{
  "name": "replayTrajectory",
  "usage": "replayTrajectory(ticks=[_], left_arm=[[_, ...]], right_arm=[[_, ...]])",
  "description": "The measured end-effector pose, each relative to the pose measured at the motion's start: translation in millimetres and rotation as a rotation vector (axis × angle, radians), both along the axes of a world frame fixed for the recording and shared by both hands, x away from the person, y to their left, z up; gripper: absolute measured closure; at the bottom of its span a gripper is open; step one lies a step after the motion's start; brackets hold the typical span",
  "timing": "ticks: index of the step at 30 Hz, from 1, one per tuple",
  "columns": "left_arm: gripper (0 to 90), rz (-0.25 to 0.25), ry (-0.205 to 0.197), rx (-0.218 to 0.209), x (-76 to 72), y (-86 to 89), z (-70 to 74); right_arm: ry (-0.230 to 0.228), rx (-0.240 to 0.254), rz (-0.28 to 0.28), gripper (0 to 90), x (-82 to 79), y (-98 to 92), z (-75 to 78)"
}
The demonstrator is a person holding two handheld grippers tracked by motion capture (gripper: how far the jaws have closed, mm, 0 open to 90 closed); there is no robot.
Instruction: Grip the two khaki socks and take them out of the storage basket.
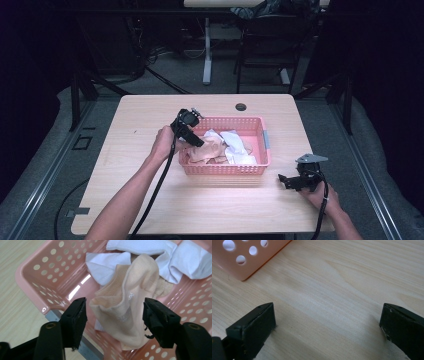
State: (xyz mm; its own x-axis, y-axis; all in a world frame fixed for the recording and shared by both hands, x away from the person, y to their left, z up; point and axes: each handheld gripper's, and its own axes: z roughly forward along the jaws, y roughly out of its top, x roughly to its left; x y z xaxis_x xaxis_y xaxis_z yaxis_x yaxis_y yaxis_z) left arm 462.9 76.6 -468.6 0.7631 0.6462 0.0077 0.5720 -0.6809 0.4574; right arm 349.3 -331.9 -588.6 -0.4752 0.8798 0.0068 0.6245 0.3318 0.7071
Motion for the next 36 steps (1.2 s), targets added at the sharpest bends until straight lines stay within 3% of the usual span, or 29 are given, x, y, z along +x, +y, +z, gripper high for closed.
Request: replayTrajectory(ticks=[5,11,16,29,36], left_arm=[[49.5,-0.010,0.010,0.022,1.3,-4.7,-4.7],[71.7,-0.034,0.011,0.052,0.2,-9.1,-5.7],[80.1,-0.053,0.009,0.060,-0.7,-9.2,-4.2],[81.3,-0.057,-0.016,0.038,-3.9,-4.9,10.8],[83.8,-0.057,-0.006,0.046,-2.0,-3.3,20.3]], right_arm=[[0.000,-0.001,0.000,0.0,0.0,0.0,0.1],[0.000,-0.006,-0.001,0.0,0.0,-0.1,0.2],[0.000,-0.007,-0.001,0.0,0.0,-0.1,0.2],[-0.001,-0.007,-0.001,0.0,0.1,0.1,0.1],[-0.004,0.002,0.000,0.0,0.1,0.4,-0.4]])
